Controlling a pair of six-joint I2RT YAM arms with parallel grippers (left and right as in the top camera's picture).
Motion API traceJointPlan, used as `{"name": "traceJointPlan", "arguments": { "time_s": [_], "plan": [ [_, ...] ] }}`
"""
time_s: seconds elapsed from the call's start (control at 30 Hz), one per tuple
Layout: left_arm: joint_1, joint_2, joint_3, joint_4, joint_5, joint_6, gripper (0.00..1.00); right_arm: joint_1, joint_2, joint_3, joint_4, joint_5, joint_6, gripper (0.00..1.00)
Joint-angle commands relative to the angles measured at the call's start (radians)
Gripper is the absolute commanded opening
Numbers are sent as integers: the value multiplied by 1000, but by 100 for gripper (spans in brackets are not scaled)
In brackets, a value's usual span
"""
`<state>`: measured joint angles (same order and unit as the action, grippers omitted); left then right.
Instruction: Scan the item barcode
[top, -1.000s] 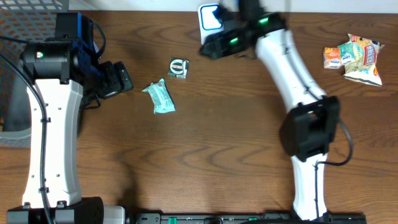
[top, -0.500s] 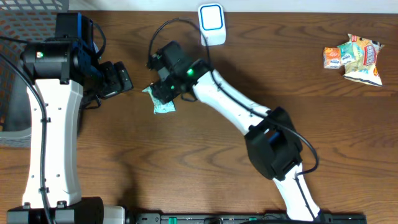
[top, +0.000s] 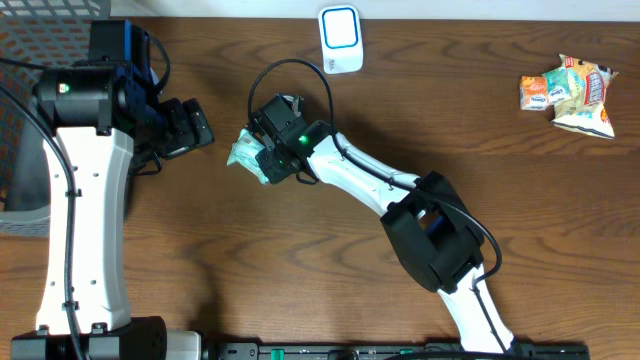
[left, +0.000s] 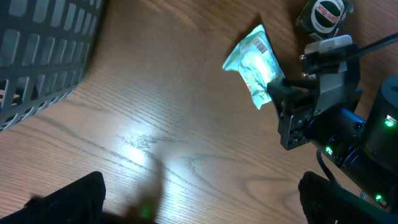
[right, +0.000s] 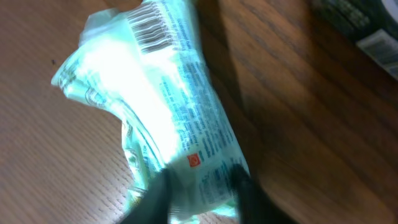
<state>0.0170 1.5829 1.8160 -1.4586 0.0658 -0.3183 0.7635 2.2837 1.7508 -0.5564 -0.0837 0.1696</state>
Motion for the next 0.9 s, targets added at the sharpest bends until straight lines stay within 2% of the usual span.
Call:
{"name": "traceJointPlan", "arguments": {
  "time_s": [0.0,0.03,0.23,0.43,0.57,0.67,0.73,0.77,0.87],
  "plan": [
    [2,2,-5,-3,-2,-13,98,-5,-6,-18,-35,66,10,6],
    [2,2,-5,-3,-2,-13,98,-9,-11,-16,-55,66,10,1],
    [2,2,-5,-3,-2,-13,98,-34,-55,-16,-214,101,10,1],
    [2,2,-5,-3,-2,-13,98,-73,-143,-16,-447,313,89,1],
    [2,2,-5,-3,-2,-13,98,-99,-233,-16,-535,352,88,1],
    [2,2,-5,-3,-2,-13,98,-108,-298,-16,-534,240,53,15],
    [2,2,-5,-3,-2,-13,98,-106,-321,-16,-512,133,-64,26],
    [2,2,-5,-3,-2,-13,98,-100,-325,-16,-499,81,-149,44],
    [2,2,-5,-3,-2,-13,98,-71,-306,-22,-466,51,-277,78]
  ]
}}
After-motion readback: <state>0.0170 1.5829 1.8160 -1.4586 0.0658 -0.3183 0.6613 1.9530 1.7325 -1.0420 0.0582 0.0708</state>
